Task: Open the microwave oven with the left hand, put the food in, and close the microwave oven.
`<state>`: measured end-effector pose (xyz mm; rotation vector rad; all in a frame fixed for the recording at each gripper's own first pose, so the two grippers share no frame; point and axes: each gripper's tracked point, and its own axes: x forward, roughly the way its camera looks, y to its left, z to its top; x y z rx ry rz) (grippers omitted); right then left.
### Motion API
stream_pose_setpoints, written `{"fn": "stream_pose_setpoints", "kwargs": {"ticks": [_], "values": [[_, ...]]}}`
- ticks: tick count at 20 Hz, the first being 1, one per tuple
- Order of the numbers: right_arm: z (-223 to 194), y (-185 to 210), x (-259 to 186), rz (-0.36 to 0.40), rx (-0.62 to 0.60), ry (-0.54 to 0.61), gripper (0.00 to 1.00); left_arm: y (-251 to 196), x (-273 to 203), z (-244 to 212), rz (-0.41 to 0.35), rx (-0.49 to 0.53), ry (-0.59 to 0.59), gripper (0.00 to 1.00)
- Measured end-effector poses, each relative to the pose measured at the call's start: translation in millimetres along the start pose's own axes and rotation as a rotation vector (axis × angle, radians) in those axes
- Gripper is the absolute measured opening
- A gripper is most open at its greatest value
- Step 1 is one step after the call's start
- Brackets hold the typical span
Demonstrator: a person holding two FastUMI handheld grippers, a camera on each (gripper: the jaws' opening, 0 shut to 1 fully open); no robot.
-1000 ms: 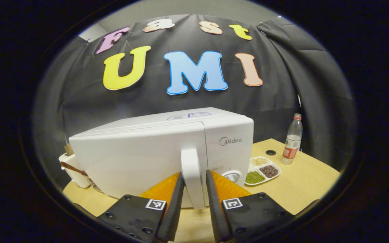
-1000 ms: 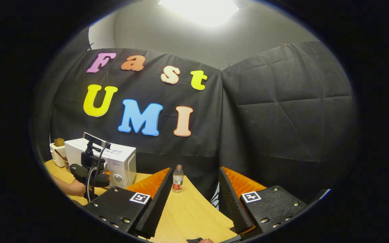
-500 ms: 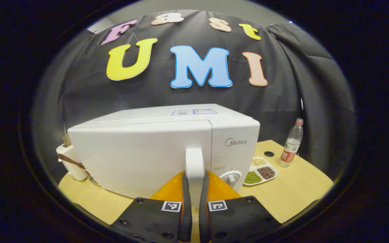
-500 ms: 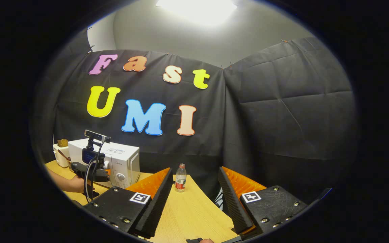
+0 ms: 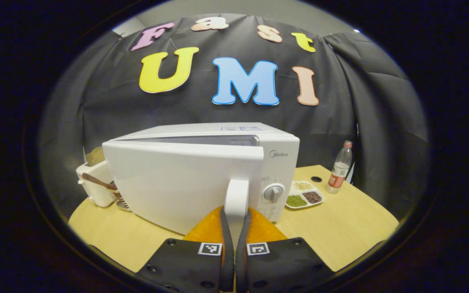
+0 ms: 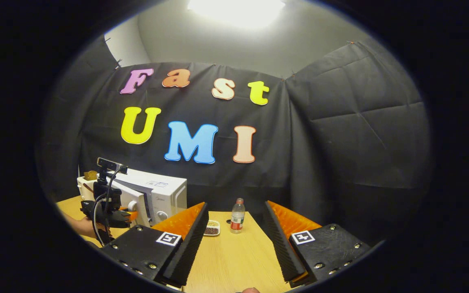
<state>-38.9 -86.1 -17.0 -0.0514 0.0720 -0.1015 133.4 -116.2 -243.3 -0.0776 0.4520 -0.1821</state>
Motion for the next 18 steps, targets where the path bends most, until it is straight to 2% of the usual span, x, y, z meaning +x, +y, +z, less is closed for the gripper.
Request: {"fn": "stream_pose_setpoints", "kwargs": {"ticks": [6, 11, 18], "values": [[-3.7, 50.7, 14.1, 0.160, 0.012, -0.005, 0.83, 27.5, -54.4, -15.8, 0.003, -0.007, 0.010, 0.16], [-0.8, 93.9, 23.4, 0.265, 0.019, -0.011, 0.83, 54.3, -92.6, -28.4, 0.040, -0.020, 0.022, 0.15], [10.2, 156.3, 27.8, 0.375, 0.032, -0.040, 0.83, 104.9, -142.7, -44.6, 0.100, -0.019, 0.037, 0.16]]}}
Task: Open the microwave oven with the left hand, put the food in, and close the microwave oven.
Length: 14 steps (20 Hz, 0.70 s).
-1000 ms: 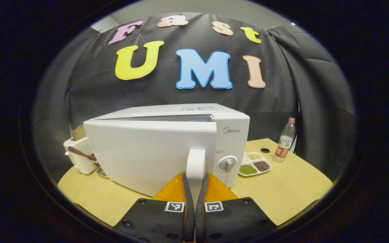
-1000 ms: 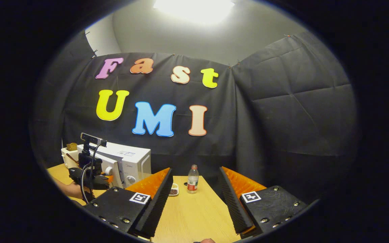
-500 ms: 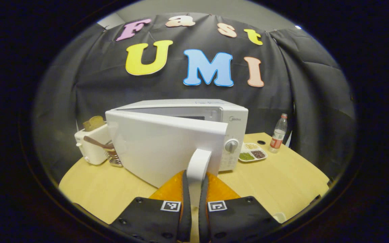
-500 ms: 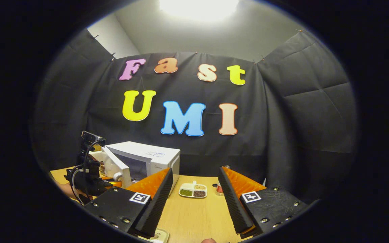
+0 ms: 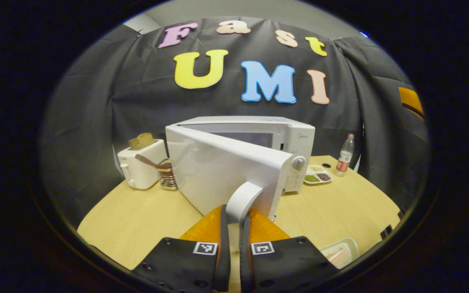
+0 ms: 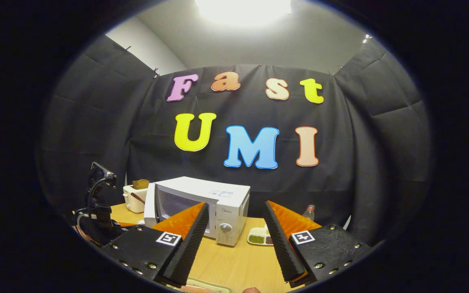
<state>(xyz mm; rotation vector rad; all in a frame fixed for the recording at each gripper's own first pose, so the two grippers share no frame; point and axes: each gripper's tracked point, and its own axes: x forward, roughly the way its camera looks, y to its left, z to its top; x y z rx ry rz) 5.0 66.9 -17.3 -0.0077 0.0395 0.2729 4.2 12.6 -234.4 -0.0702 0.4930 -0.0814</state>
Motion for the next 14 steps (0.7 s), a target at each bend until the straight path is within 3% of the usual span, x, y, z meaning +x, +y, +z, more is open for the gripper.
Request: {"fn": "stream_pose_setpoints", "kwargs": {"ticks": [14], "values": [[8.4, 125.4, 31.1, 0.169, -0.031, -0.022, 0.83, 121.0, -45.9, -20.1, 0.100, -0.041, -0.012, 0.16]]}}
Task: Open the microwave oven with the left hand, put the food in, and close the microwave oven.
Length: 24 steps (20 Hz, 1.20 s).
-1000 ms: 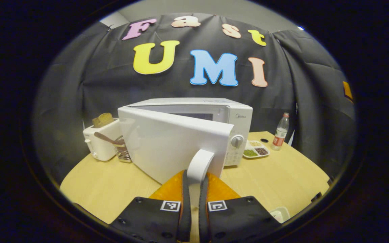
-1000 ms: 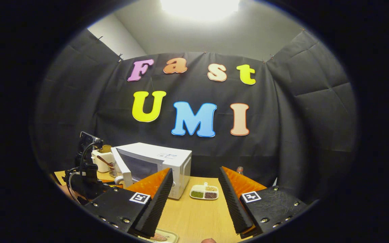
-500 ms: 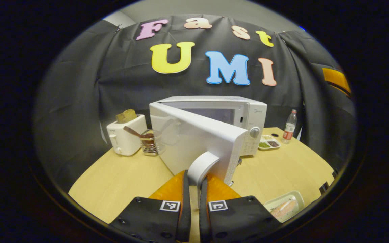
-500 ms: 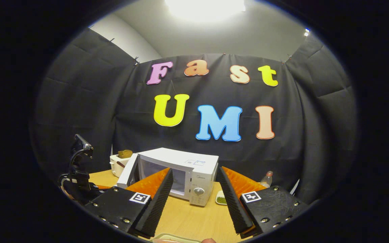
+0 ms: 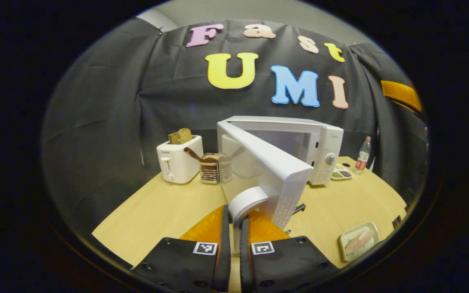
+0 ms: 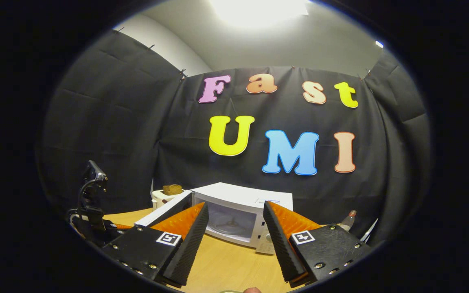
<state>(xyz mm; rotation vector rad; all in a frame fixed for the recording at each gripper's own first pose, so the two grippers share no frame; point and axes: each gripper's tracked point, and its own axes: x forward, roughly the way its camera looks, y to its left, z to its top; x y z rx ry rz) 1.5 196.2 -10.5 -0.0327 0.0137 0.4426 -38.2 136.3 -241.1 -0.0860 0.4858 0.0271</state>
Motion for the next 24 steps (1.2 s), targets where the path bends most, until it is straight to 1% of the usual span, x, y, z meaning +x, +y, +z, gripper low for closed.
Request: {"fn": "stream_pose_setpoints", "kwargs": {"ticks": [5, 10, 12, 13, 15, 16, 18, 19, 20, 21, 23, 24], "values": [[-4.4, 27.5, 9.4, 0.046, 0.000, 0.028, 0.83, 19.0, -1.4, -2.4, -0.034, -0.003, -0.010, 0.17], [-12.6, 28.6, 7.3, 0.096, -0.065, 0.087, 0.83, 38.9, -2.1, -6.0, -0.035, -0.036, -0.003, 0.16], [-23.1, 25.2, 8.2, 0.134, -0.069, 0.119, 0.83, 42.7, -3.3, -6.3, -0.025, -0.050, 0.007, 0.16], [-30.6, 23.0, 6.2, 0.151, -0.066, 0.142, 0.83, 42.8, -5.2, -6.2, -0.016, -0.060, 0.011, 0.17], [-46.6, 12.0, 2.8, 0.175, -0.060, 0.194, 0.83, 38.4, -8.4, -9.9, 0.000, -0.081, 0.023, 0.16], [-53.3, 7.6, 1.9, 0.192, -0.061, 0.214, 0.83, 36.0, -12.4, -9.7, 0.008, -0.093, 0.021, 0.19], [-69.0, -2.7, -1.8, 0.223, -0.076, 0.263, 0.83, 40.6, -24.5, -12.0, 0.058, -0.079, 0.011, 0.22], [-76.9, -7.6, -4.5, 0.240, -0.087, 0.285, 0.83, 42.2, -32.2, -13.7, 0.083, -0.065, 0.009, 0.21], [-85.7, -13.3, -7.2, 0.253, -0.104, 0.309, 0.83, 42.5, -39.9, -16.2, 0.101, -0.057, 0.013, 0.19], [-95.9, -20.1, -10.0, 0.261, -0.122, 0.336, 0.83, 44.7, -46.7, -18.2, 0.122, -0.058, 0.017, 0.21], [-118.8, -24.4, -17.8, 0.307, -0.135, 0.400, 0.83, 49.4, -58.3, -16.4, 0.167, -0.076, 0.013, 0.21], [-129.3, -24.7, -23.8, 0.337, -0.139, 0.432, 0.83, 50.9, -65.0, -14.9, 0.187, -0.086, 0.006, 0.27]]}}
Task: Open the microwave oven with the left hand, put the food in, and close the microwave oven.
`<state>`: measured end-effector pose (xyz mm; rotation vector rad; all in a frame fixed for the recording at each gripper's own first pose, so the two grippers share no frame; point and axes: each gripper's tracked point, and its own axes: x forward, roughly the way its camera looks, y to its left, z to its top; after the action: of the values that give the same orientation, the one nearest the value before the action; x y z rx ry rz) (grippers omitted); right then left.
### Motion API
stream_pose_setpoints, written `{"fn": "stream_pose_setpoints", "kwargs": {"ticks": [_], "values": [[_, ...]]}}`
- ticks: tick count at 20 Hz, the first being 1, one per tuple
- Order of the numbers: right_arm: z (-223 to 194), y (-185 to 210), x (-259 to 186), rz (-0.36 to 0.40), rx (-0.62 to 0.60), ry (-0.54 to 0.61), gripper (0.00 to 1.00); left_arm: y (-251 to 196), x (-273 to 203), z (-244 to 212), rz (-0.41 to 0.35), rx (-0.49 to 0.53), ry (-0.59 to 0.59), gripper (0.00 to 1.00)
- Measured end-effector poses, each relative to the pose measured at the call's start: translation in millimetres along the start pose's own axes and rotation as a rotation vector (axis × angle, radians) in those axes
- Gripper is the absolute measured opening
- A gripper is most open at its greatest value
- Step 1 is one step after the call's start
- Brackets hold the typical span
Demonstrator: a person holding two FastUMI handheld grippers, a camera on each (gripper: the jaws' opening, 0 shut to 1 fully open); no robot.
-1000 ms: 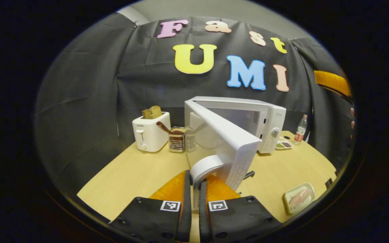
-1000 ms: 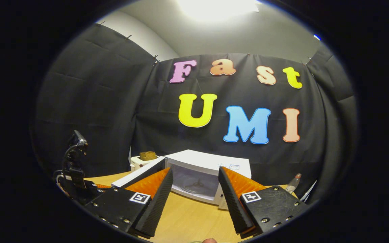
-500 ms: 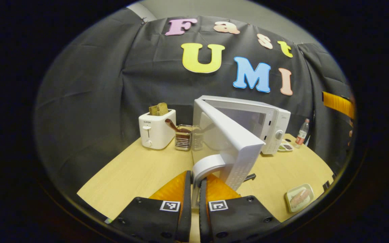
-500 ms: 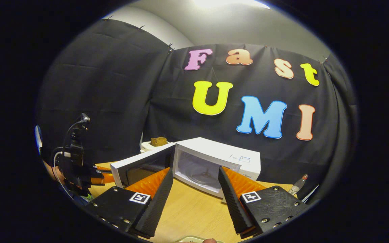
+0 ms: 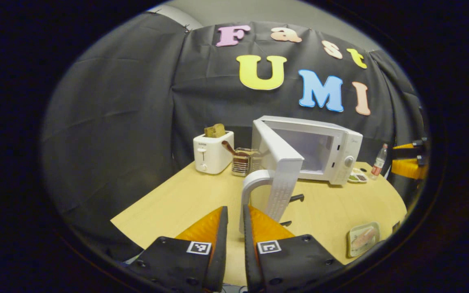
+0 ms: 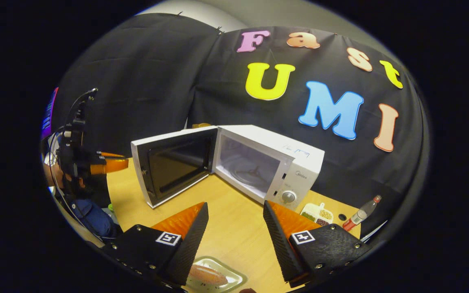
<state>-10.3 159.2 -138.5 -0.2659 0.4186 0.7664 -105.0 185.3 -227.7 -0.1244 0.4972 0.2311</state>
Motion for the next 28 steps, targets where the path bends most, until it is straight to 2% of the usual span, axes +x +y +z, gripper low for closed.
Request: {"fn": "stream_pose_setpoints", "kwargs": {"ticks": [1, 5, 8, 10, 12, 13, 16, 20, 21, 28], "values": [[-12.5, 2.9, -0.7, 0.034, -0.010, 0.032, 0.83, 1.0, -6.9, 2.3, 0.017, -0.005, -0.010, 0.35], [-56.7, 15.8, -2.2, 0.159, -0.054, 0.147, 0.84, 8.2, -29.2, 20.6, 0.100, 0.007, -0.075, 0.95], [-90.0, 34.7, -7.1, 0.295, -0.089, 0.254, 0.83, 8.7, -46.3, 33.3, 0.133, -0.012, -0.110, 0.95], [-110.1, 42.7, -5.7, 0.359, -0.129, 0.300, 0.84, 9.6, -57.0, 38.5, 0.153, -0.018, -0.131, 0.94], [-129.1, 54.8, -9.1, 0.421, -0.145, 0.350, 0.82, 11.9, -65.8, 43.4, 0.173, -0.016, -0.141, 0.97], [-138.9, 58.6, -10.0, 0.447, -0.151, 0.375, 0.84, 13.2, -69.6, 45.1, 0.183, -0.014, -0.147, 0.95], [-161.4, 63.1, -7.5, 0.491, -0.189, 0.425, 0.84, 18.0, -82.2, 49.5, 0.218, -0.006, -0.155, 0.98], [-184.4, 66.4, -1.1, 0.536, -0.229, 0.466, 0.82, 16.9, -98.3, 56.1, 0.256, -0.009, -0.171, 0.95], [-189.6, 67.8, -0.3, 0.546, -0.242, 0.477, 0.84, 15.4, -101.1, 56.5, 0.264, -0.009, -0.175, 0.94], [-202.4, 71.7, 3.4, 0.617, -0.285, 0.483, 0.84, 0.6, -113.9, 69.3, 0.286, -0.002, -0.210, 0.95]]}}
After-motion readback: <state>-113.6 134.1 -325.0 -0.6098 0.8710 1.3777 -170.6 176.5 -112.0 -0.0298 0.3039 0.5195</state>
